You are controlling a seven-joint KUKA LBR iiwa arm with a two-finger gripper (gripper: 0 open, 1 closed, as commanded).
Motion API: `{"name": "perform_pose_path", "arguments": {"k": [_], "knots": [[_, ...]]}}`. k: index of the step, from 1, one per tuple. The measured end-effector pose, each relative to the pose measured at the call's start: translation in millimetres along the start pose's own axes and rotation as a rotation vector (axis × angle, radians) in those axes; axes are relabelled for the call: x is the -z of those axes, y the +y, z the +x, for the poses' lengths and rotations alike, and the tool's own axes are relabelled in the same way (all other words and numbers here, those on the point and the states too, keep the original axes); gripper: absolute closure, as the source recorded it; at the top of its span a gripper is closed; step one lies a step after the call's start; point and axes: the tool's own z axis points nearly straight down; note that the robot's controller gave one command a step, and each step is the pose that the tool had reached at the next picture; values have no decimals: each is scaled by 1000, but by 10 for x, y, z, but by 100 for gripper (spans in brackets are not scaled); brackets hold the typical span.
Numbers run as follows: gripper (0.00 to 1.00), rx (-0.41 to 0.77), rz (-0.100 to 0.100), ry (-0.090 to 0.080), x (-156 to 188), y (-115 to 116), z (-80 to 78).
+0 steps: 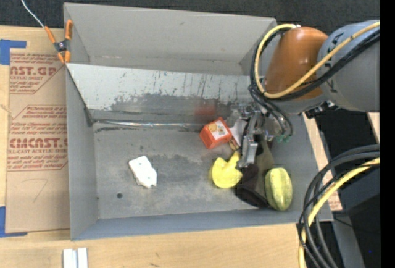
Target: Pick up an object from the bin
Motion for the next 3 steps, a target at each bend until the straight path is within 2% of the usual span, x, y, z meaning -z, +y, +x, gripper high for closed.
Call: {"name": "perform_pose_path", "arguments": {"k": [1, 2, 3], "knots": [[0, 1, 1, -7, 50, 3, -17], [0, 219, -1, 0, -514, -159, 794], [0, 167, 2, -13, 185, -157, 889]]}}
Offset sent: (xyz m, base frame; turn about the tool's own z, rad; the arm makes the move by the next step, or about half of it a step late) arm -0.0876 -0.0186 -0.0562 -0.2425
